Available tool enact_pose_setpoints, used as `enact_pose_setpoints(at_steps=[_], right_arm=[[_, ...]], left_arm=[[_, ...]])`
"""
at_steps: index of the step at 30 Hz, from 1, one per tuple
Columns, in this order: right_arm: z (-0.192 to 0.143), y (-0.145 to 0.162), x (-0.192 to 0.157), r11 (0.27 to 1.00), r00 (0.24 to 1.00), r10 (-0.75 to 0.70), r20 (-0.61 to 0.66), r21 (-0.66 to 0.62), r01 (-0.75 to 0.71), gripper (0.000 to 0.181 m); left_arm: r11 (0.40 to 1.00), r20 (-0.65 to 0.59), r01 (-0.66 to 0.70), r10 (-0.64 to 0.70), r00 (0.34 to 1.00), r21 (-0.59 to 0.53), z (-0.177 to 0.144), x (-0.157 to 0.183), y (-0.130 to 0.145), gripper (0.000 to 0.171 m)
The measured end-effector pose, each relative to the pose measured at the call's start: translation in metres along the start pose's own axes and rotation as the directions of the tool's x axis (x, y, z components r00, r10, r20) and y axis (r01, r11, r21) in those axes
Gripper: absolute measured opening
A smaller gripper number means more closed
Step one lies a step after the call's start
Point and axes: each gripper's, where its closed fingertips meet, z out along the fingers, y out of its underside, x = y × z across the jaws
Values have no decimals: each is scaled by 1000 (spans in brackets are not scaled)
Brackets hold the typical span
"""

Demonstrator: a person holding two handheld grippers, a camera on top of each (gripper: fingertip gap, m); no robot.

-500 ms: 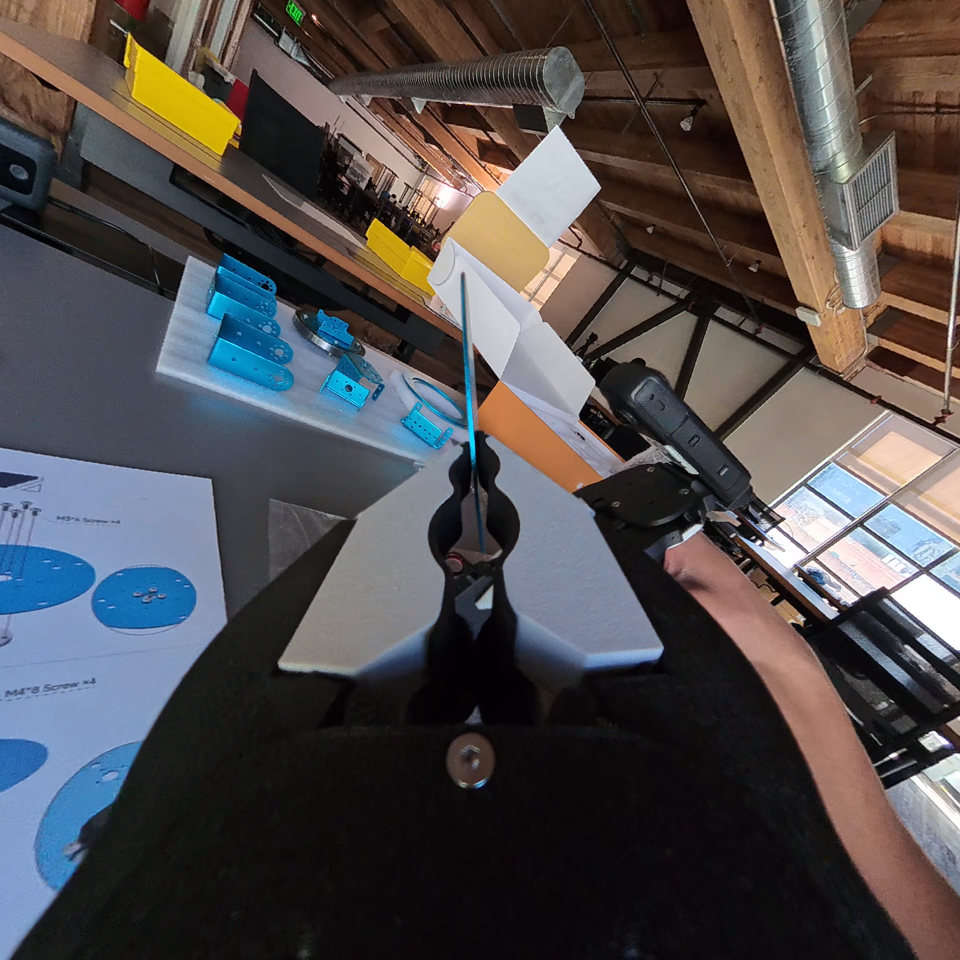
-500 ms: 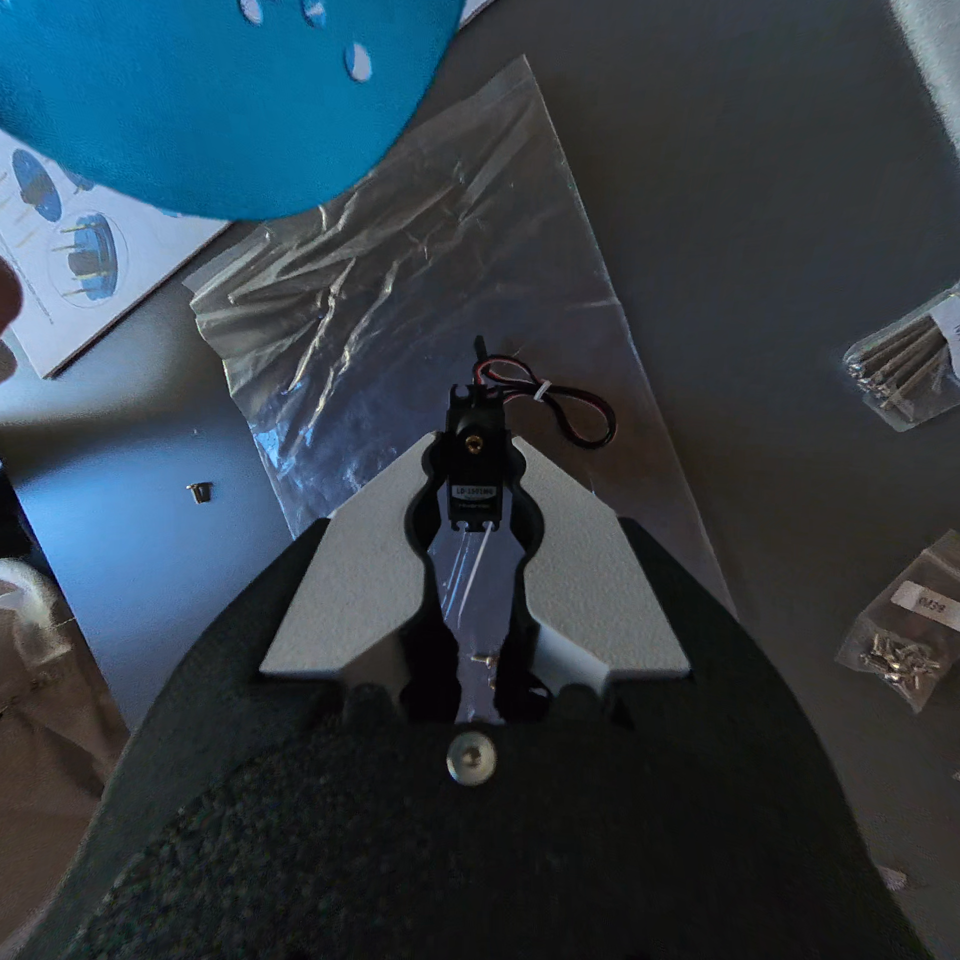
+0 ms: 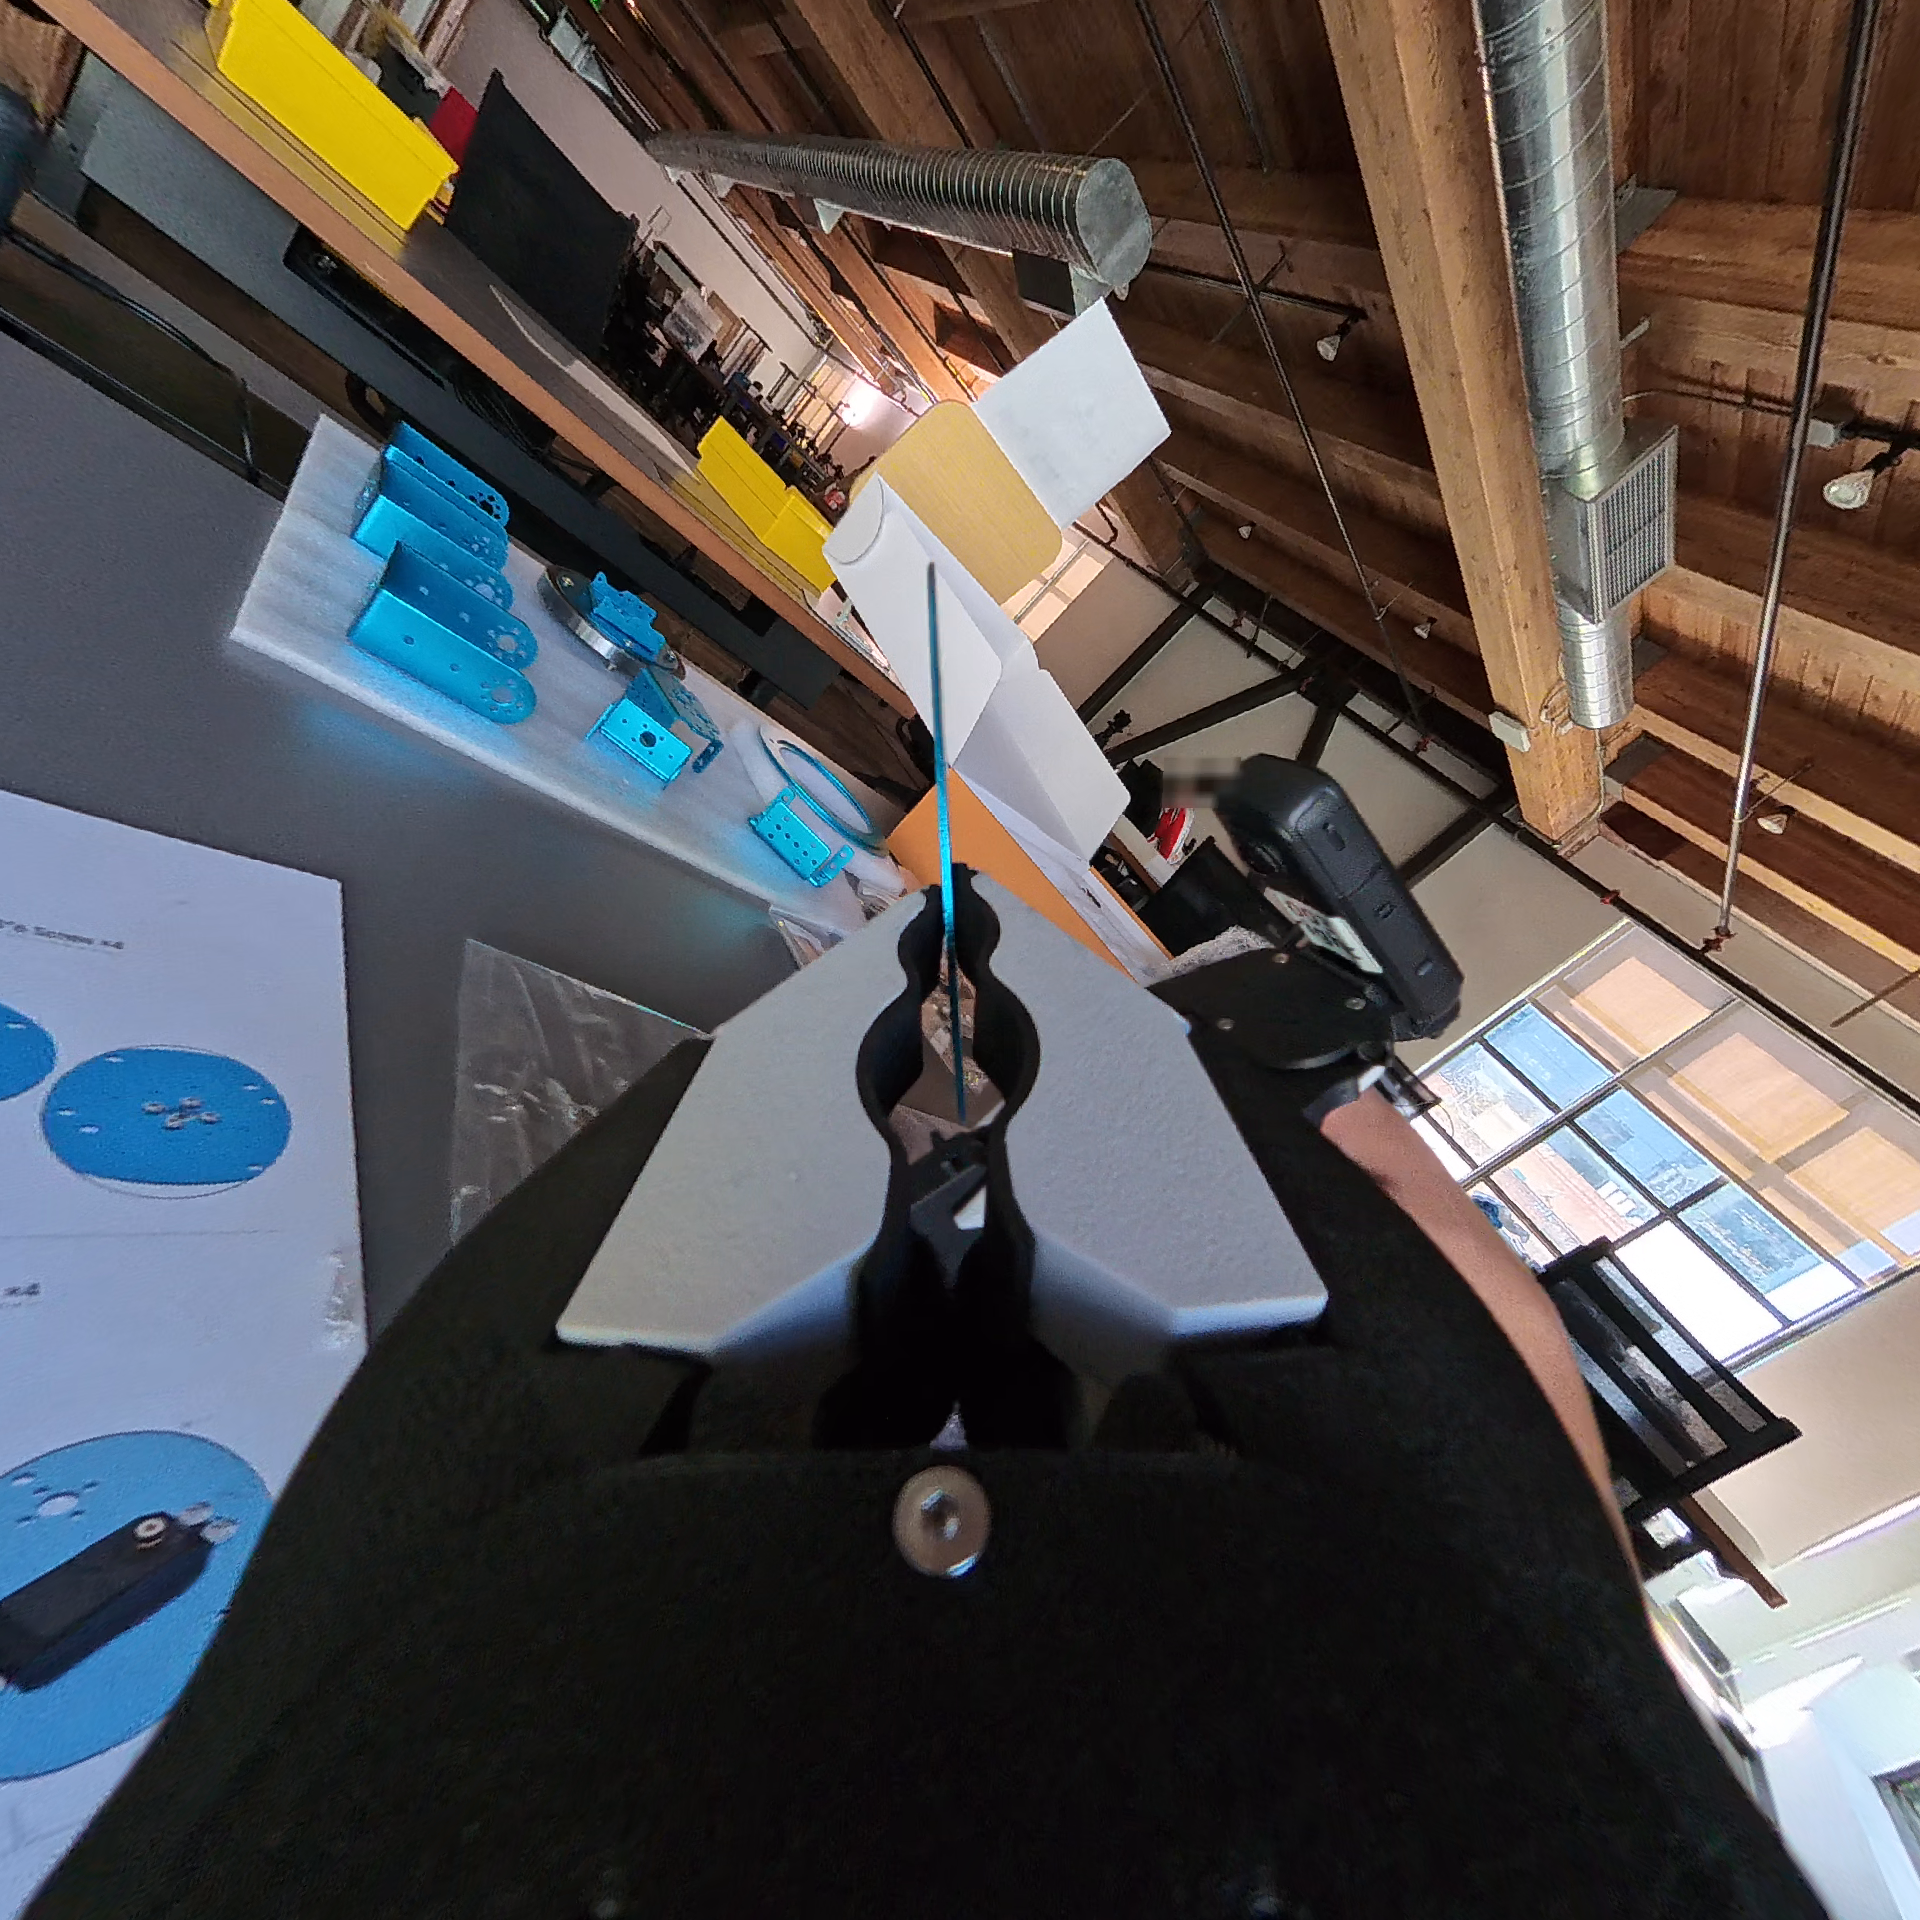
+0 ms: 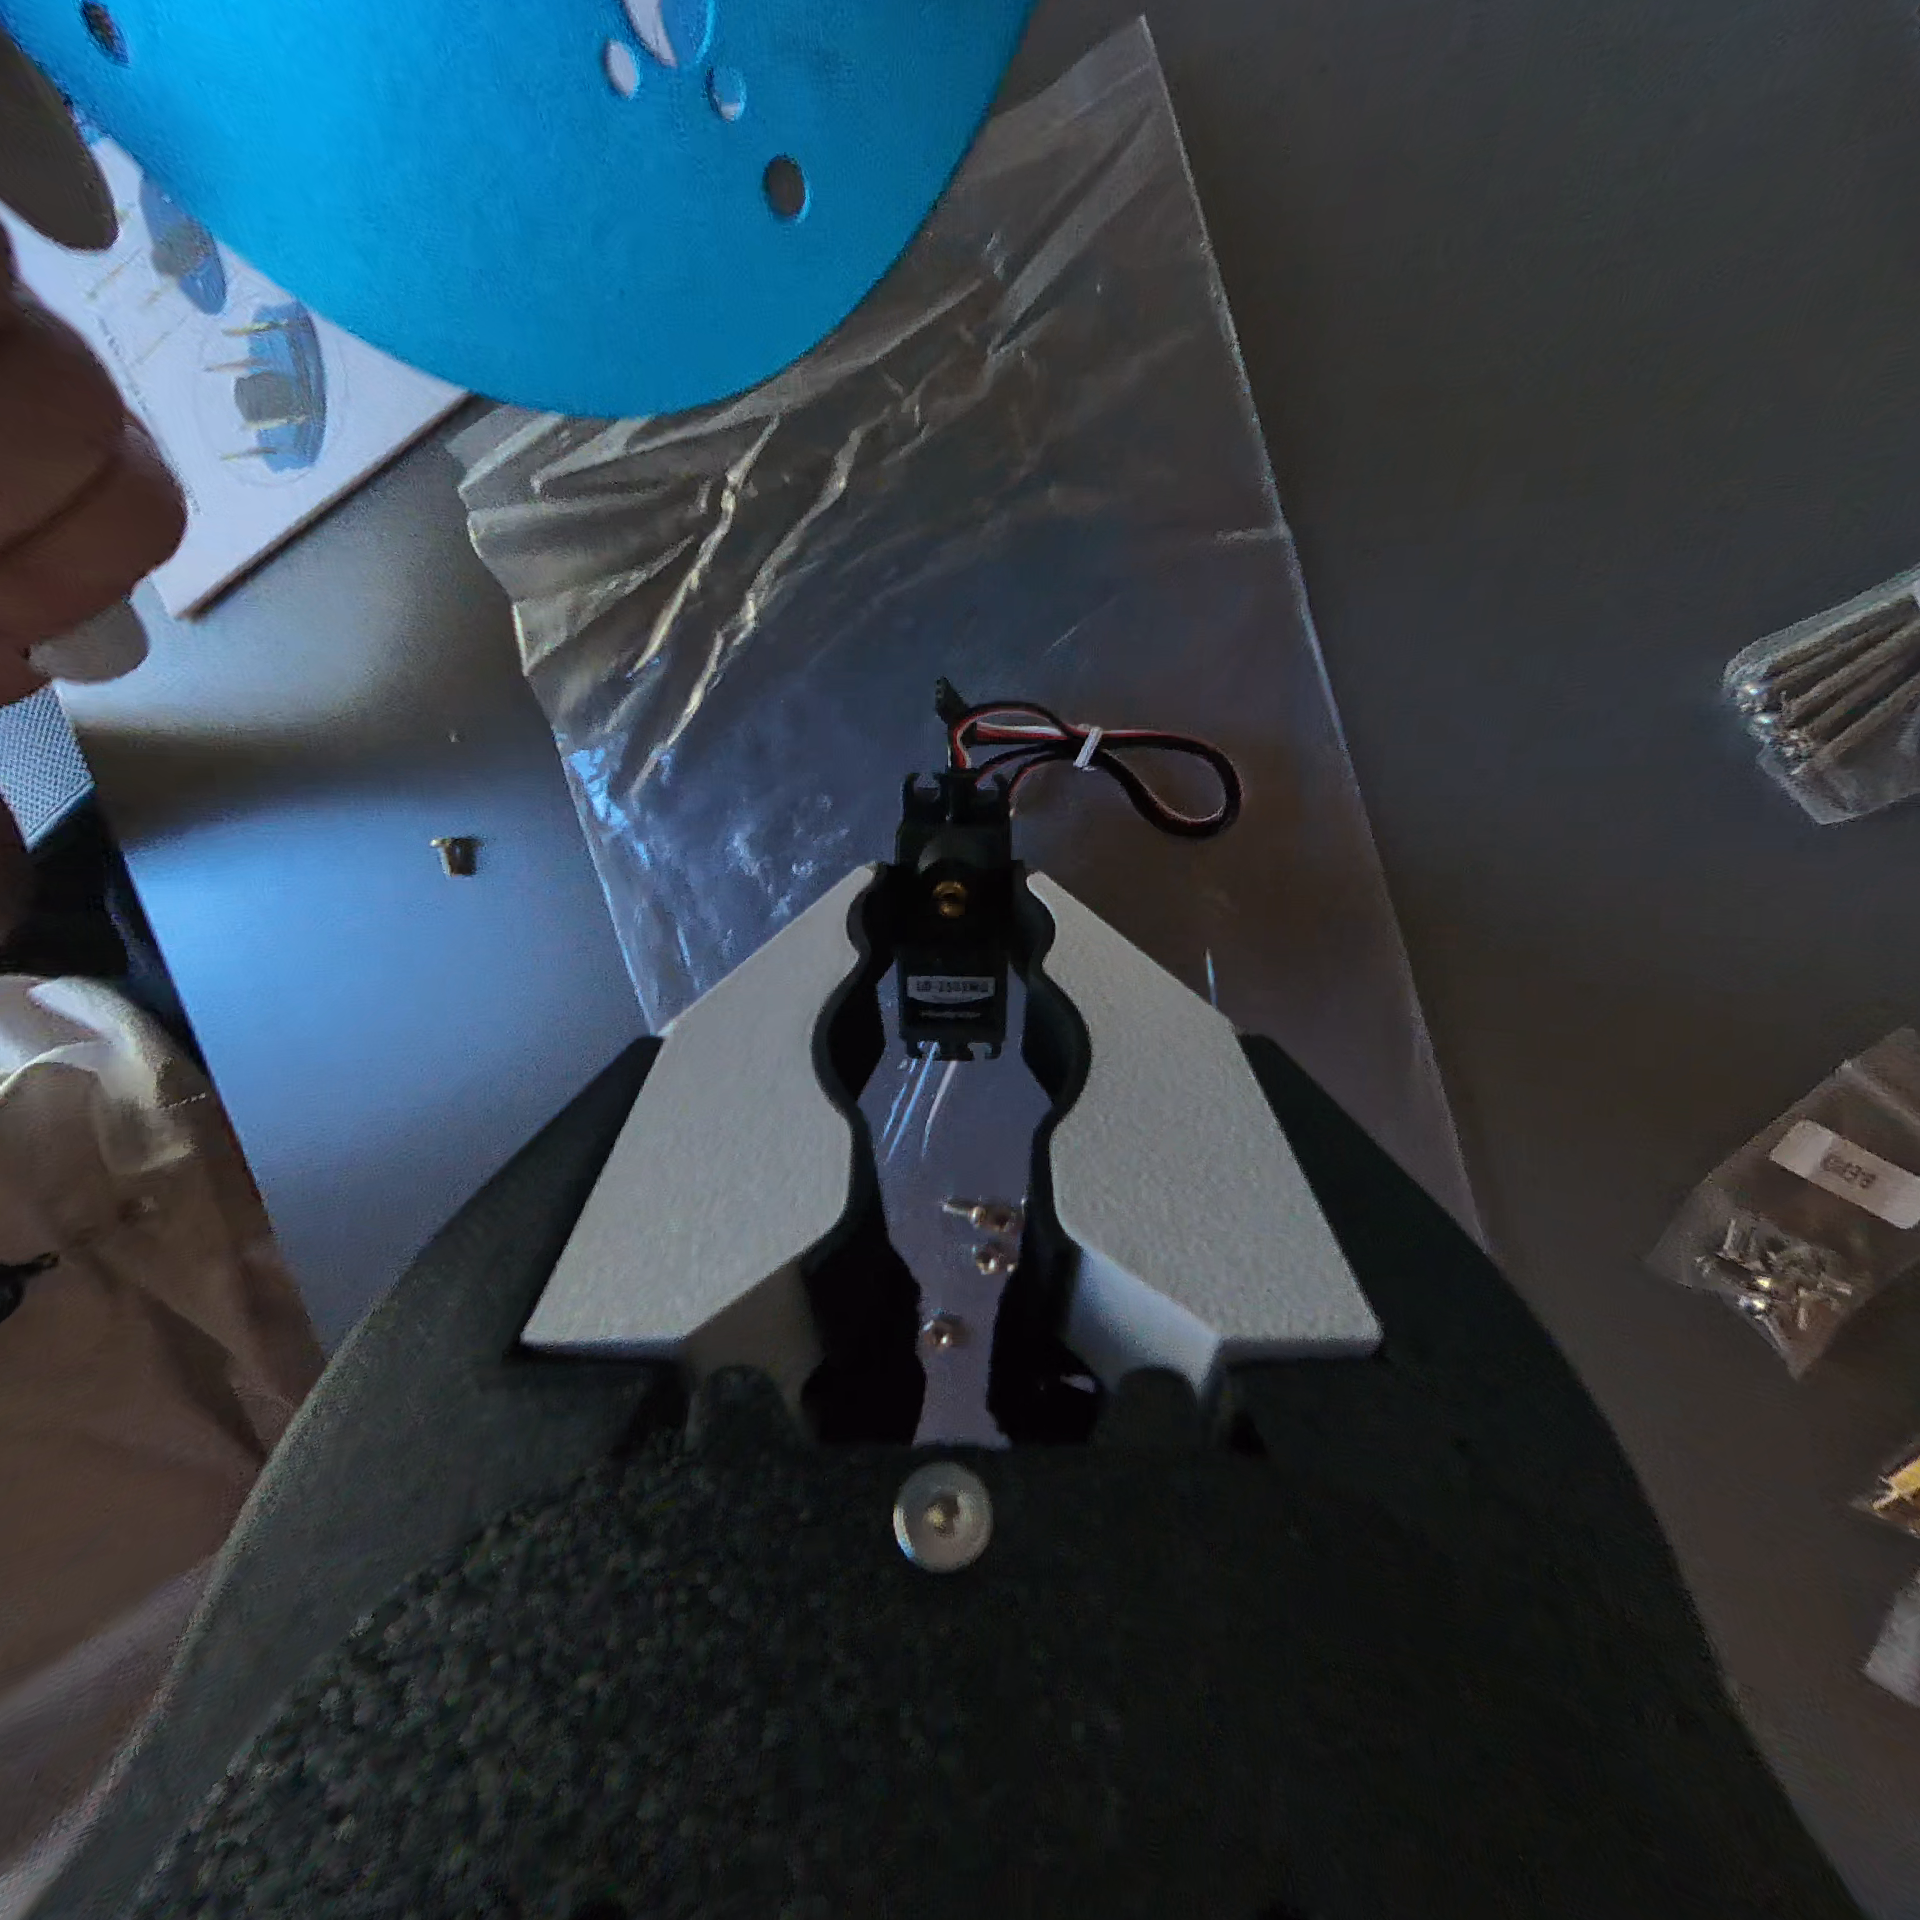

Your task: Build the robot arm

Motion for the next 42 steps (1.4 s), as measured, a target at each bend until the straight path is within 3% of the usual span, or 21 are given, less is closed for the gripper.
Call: enact_pose_setpoints(at_steps=[2,3,6,8,11,14,18,23,27,33,42], right_arm=[[-7,-3,-2,998,998,-54,-14,13,54,20],[-11,-15,0,989,991,-120,-53,82,124,20],[-19,-47,-31,929,966,-245,84,305,209,20],[-9,-55,-33,920,962,-245,120,342,191,20],[21,-34,-15,972,977,-194,86,155,179,20],[18,-23,-14,982,978,-186,90,48,182,20],[17,-5,-3,955,985,-143,95,-248,163,20],[16,-2,-2,917,985,-26,173,-389,93,20],[19,-5,-3,922,982,-76,171,-364,134,20],[26,0,-13,940,969,-224,104,-237,243,31],[22,-14,-16,982,973,-153,173,-84,169,45]], left_arm=[[1000,5,-12,12,1000,8,-2,0,-6,0],[1000,4,-17,17,1000,15,-3,1,-9,0],[998,0,-43,43,999,39,-8,6,-21,1],[996,3,-73,72,997,51,-11,9,-26,1],[993,16,-106,105,994,58,-15,10,-30,1],[990,14,-133,133,991,35,-14,12,-26,0],[988,13,-152,151,988,17,-10,14,-24,0],[992,9,-122,122,992,23,-9,9,-24,0],[999,55,-43,44,998,-4,-9,-7,-12,0],[998,84,49,-53,995,47,-12,-18,-6,0],[996,48,77,-79,996,48,-7,-11,1,0]])
